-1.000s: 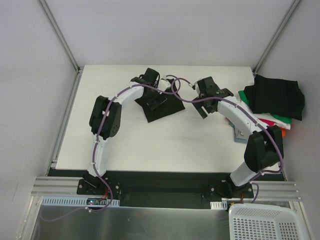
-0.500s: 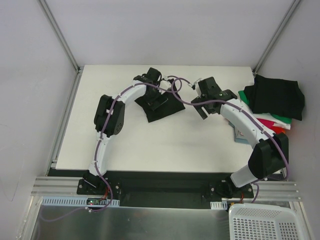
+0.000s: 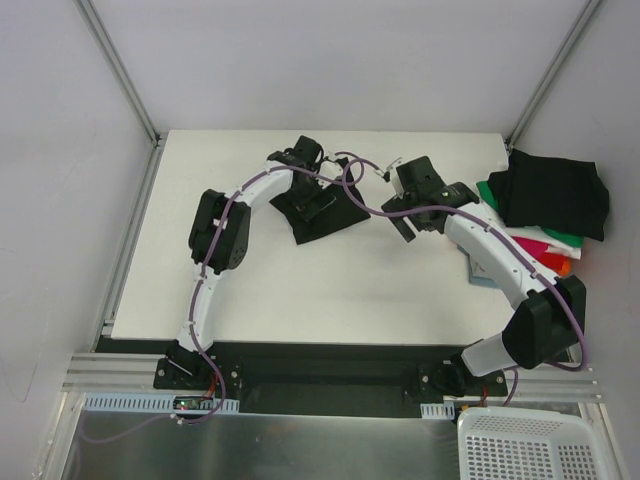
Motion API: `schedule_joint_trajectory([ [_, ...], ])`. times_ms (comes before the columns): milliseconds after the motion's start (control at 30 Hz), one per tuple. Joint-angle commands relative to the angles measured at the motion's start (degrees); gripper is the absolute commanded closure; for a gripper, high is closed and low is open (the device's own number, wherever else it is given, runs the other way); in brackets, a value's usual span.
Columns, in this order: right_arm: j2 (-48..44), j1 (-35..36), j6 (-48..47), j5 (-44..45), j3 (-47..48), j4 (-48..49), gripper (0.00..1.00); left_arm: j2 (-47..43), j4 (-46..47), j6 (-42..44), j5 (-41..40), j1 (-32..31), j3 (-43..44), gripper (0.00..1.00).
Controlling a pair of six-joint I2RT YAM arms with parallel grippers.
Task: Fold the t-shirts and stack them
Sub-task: Fold the tshirt
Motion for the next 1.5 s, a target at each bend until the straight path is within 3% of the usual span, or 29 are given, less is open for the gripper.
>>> schedule_joint_trajectory([
  [0, -2.2, 0.23, 0.12, 0.35, -0.67, -0.37, 0.04, -1.59, -3.34, 1.71, -2.49, 0.02, -5.85, 0.01],
  [367, -2.12, 0.23, 1.97, -1.58, -1.37, -0.37, 0.04, -9.32, -3.34, 2.59, -0.65, -0.24, -18.95, 0.02],
  [600, 1.48, -2.84, 6.45, -14.38, 1.96, -1.77, 0.04, -13.45, -3.26, 1.54, 1.38, -0.33, -25.02, 0.04],
  [767, 5.79, -8.9, 8.82, -25.98, 6.53, -1.95, 0.04, -15.48, -2.47, 0.48, 1.56, -0.42, -26.25, 0.05],
  [1000, 18.7, -16.64, 14.01, -45.93, 18.83, -5.99, 0.04, -16.44, -1.41, -0.48, 0.94, -0.42, -25.81, 0.05],
  [1133, 27.14, -17.62, 16.64, -51.93, 27.88, -7.49, 0.03, -17.41, -0.71, -0.92, 0.15, -0.33, -25.99, 0.04],
  [1467, 42.44, -17.26, 20.16, -61.59, 39.39, -8.8, 0.03, -19.35, 0.26, -0.93, -0.82, -0.5, -26.25, 0.04],
])
